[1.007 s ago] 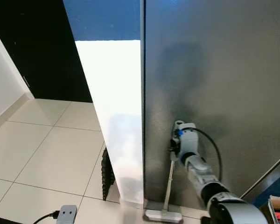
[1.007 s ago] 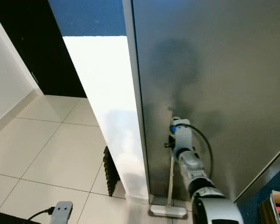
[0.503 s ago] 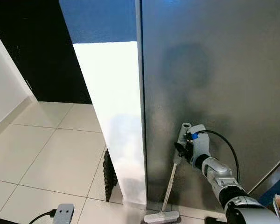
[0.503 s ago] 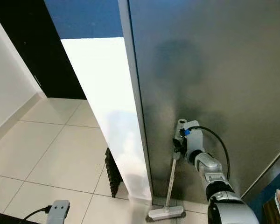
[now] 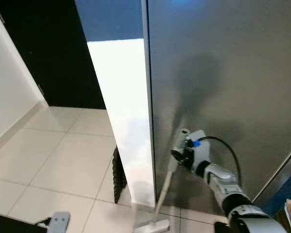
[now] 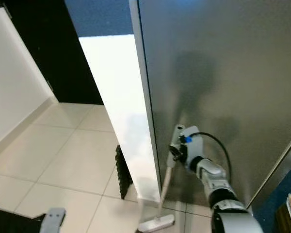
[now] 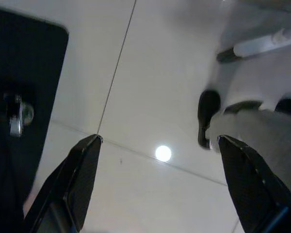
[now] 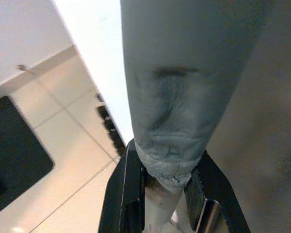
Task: Sweep floor
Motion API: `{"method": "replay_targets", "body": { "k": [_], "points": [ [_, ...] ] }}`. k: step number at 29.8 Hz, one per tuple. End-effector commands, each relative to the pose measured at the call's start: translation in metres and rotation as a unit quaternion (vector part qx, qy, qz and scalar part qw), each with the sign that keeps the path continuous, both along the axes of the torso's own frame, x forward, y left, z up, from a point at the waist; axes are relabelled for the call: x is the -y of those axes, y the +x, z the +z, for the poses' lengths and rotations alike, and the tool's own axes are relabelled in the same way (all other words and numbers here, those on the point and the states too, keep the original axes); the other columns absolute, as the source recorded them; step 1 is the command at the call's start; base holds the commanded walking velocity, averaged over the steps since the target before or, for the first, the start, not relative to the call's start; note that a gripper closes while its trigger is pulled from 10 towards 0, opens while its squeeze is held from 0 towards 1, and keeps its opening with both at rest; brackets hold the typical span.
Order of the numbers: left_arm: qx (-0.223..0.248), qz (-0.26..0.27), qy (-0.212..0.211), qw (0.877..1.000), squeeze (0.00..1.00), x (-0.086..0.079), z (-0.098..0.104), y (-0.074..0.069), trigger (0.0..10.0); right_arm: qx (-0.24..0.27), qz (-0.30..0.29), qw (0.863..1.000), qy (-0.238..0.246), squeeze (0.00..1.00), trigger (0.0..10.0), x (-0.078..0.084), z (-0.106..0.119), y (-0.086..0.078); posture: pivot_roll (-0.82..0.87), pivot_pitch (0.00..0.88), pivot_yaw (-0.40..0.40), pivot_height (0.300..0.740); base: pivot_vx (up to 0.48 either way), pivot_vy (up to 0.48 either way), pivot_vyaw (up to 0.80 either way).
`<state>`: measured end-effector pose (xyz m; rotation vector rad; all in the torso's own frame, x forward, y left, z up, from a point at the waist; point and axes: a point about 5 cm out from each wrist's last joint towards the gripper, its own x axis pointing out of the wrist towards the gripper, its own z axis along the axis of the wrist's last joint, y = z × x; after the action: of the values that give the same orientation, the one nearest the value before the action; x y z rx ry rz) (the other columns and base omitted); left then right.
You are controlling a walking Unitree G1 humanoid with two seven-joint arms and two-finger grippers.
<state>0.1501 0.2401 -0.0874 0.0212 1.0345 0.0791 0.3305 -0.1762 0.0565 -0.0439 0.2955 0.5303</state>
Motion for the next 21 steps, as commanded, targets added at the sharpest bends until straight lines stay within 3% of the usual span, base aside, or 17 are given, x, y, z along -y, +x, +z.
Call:
{"method": "replay_targets", "body": {
  "k": [1, 5, 7, 12, 14, 16, 17, 18, 20, 21],
  "points": [
    [0.01, 0.014, -0.002, 1.0, 0.0, -0.006, 0.003, 0.004, 10.0, 0.01, 0.019, 1.0, 0.019, 0.0, 10.0, -0.013, 0.006, 0.004, 0.04, 0.0, 0.089, 0.74, -0.307, 0.0, -0.71],
    [0.024, 0.025, -0.006, 0.999, 0.0, -0.007, 0.007, 0.011, 10.0, 0.009, 0.039, 0.999, 0.03, 0.0, 10.0, -0.022, 0.007, 0.004, 0.04, 0.0, 0.089, 0.74, -0.309, 0.0, -0.73],
    [0.05, 0.036, -0.013, 0.998, 0.0, -0.011, 0.014, 0.024, 10.0, 0.016, 0.065, 0.997, 0.042, 0.0, 10.0, -0.03, 0.012, 0.006, 0.03, 0.0, 0.086, 0.74, -0.307, 0.0, -0.8],
    [0.082, 0.038, -0.021, 0.996, 0.0, -0.016, 0.024, 0.039, 10.0, 0.028, 0.086, 0.995, 0.043, 0.0, 10.0, -0.037, 0.019, 0.009, 0.03, 0.0, 0.077, 0.74, -0.304, 0.0, -0.8],
    [0.094, 0.036, -0.024, 0.995, 0.0, -0.017, 0.027, 0.045, 10.0, 0.034, 0.091, 0.994, 0.044, 0.0, 10.0, -0.039, 0.021, 0.01, 0.03, 0.0, 0.077, 0.74, -0.292, 0.0, 0.0],
    [0.144, 0.005, -0.042, 0.989, 0.0, -0.017, 0.044, 0.069, 10.0, 0.047, 0.115, 0.991, 0.044, 0.0, 10.0, -0.048, 0.028, 0.012, 0.03, 0.0, 0.07, 0.74, -0.135, 0.0, 0.0],
    [0.144, 0.005, -0.042, 0.989, 0.0, -0.017, 0.044, 0.069, 10.0, 0.047, 0.115, 0.991, 0.044, 0.0, 10.0, -0.048, 0.028, 0.012, 0.03, 0.0, 0.07, 0.74, 0.0, 0.0, 0.0],
    [0.179, -0.023, -0.064, 0.982, 0.0, -0.014, 0.055, 0.084, 10.0, 0.054, 0.129, 0.989, 0.046, 0.0, 10.0, -0.052, 0.031, 0.013, 0.04, 0.0, 0.067, 0.74, 0.0, 0.0, 0.0],
    [0.213, -0.057, -0.085, 0.972, 0.0, -0.011, 0.067, 0.099, 10.0, 0.06, 0.142, 0.987, 0.047, 0.0, 10.0, -0.057, 0.035, 0.014, 0.04, 0.0, 0.067, 0.74, 0.0, 0.0, 0.0],
    [0.213, -0.057, -0.085, 0.972, 0.0, -0.011, 0.067, 0.099, 10.0, 0.06, 0.142, 0.987, 0.047, 0.0, 10.0, -0.057, 0.035, 0.014, 0.04, 0.0, 0.067, 0.74, 0.0, 0.0, 0.0]
  ]
}}
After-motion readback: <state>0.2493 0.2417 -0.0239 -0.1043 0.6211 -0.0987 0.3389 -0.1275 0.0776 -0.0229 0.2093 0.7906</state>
